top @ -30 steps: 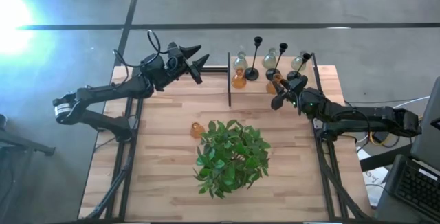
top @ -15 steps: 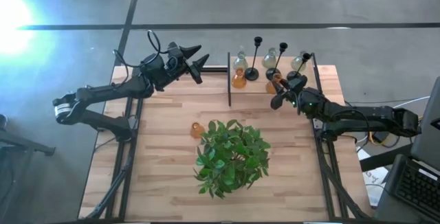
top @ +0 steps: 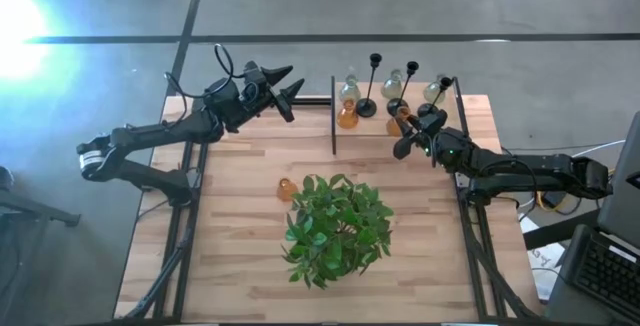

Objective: Pick & Place candle stick holders
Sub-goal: Put the bottom yellow glass candle holder on the shelf

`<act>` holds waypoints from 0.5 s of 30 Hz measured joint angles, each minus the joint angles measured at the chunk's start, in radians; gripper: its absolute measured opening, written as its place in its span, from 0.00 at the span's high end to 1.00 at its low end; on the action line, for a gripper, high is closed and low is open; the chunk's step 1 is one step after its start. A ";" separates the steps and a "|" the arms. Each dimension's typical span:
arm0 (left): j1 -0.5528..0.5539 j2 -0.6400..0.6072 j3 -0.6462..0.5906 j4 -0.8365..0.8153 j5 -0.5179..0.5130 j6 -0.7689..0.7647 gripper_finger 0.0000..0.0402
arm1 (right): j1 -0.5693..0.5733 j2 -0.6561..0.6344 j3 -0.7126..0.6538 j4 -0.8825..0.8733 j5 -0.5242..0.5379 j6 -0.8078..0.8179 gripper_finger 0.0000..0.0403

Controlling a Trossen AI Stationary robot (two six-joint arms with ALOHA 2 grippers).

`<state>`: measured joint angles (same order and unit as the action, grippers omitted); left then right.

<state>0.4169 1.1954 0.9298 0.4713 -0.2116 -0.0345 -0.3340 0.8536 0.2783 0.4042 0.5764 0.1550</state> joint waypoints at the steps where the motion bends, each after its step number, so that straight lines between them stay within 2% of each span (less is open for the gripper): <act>1: 0.000 0.000 0.000 0.000 0.000 0.000 0.38 | 0.000 0.000 0.000 0.000 0.000 0.000 0.75; 15: 0.000 0.000 -0.001 0.000 0.000 0.000 0.38 | -0.001 0.001 -0.001 -0.003 0.030 0.002 0.75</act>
<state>0.4170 1.1954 0.9291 0.4711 -0.2117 -0.0345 -0.3351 0.8547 0.2775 0.4015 0.6064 0.1570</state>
